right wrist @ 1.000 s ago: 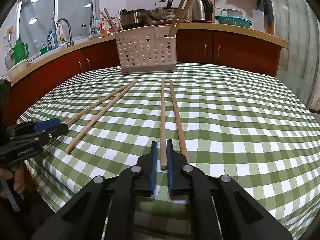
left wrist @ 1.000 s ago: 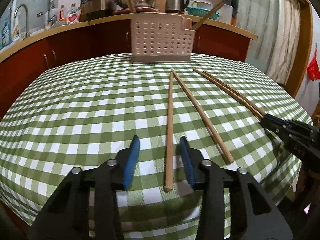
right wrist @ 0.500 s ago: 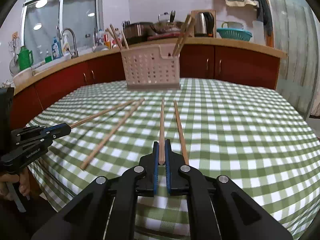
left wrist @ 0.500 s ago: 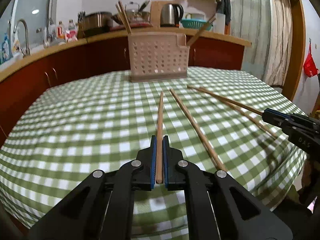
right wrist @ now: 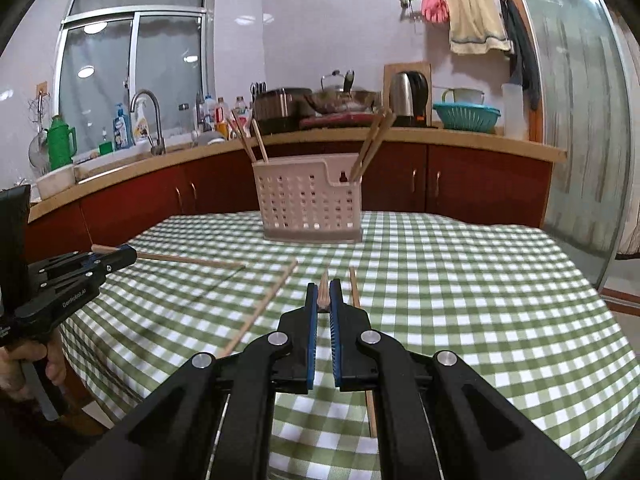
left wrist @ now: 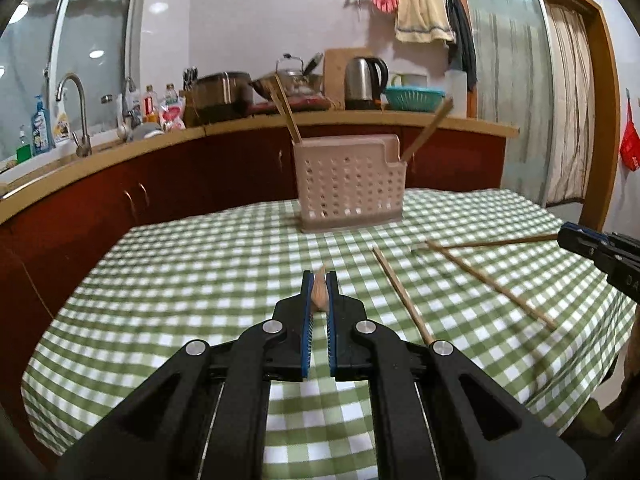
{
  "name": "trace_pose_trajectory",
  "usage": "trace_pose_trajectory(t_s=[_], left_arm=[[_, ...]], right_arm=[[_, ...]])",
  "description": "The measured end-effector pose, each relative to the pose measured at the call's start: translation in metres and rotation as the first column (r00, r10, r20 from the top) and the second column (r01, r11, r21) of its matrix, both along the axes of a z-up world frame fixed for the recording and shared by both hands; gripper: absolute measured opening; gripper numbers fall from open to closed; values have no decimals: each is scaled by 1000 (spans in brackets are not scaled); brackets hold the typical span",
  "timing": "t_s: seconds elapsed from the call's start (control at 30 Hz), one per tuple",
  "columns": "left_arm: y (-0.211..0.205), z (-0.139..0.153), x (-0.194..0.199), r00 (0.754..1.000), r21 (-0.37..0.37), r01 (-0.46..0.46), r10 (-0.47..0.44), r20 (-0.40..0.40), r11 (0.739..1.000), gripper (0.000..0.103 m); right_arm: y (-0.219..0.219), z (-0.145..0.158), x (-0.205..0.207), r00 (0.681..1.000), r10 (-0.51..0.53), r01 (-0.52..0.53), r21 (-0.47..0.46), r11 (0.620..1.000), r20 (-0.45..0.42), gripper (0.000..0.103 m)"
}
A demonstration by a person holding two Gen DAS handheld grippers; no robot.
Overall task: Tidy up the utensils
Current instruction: 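Lift both held chopsticks upright and carry them above the caddy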
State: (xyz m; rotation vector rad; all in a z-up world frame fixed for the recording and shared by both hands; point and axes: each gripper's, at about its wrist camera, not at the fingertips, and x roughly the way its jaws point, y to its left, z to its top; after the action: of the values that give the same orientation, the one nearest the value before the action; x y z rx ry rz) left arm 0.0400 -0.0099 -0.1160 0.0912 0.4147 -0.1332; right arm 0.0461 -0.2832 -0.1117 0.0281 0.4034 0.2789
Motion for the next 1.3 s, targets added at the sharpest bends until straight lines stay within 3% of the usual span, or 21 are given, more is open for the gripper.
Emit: trace_pose_trajectory(t_s=[0.33, 0.6, 1.3], left_arm=[[4, 34, -3, 998, -9, -8, 9, 66, 1000, 6], [7, 51, 6, 998, -33, 5, -3, 60, 999, 6], [22, 63, 47, 998, -73, -15, 20, 62, 997, 6]], right_arm=[[0, 27, -5, 998, 0, -1, 17, 1000, 65, 7], [3, 44, 4, 996, 4, -7, 33, 999, 88, 7], [18, 68, 54, 990, 5, -10, 36, 999, 138, 7]])
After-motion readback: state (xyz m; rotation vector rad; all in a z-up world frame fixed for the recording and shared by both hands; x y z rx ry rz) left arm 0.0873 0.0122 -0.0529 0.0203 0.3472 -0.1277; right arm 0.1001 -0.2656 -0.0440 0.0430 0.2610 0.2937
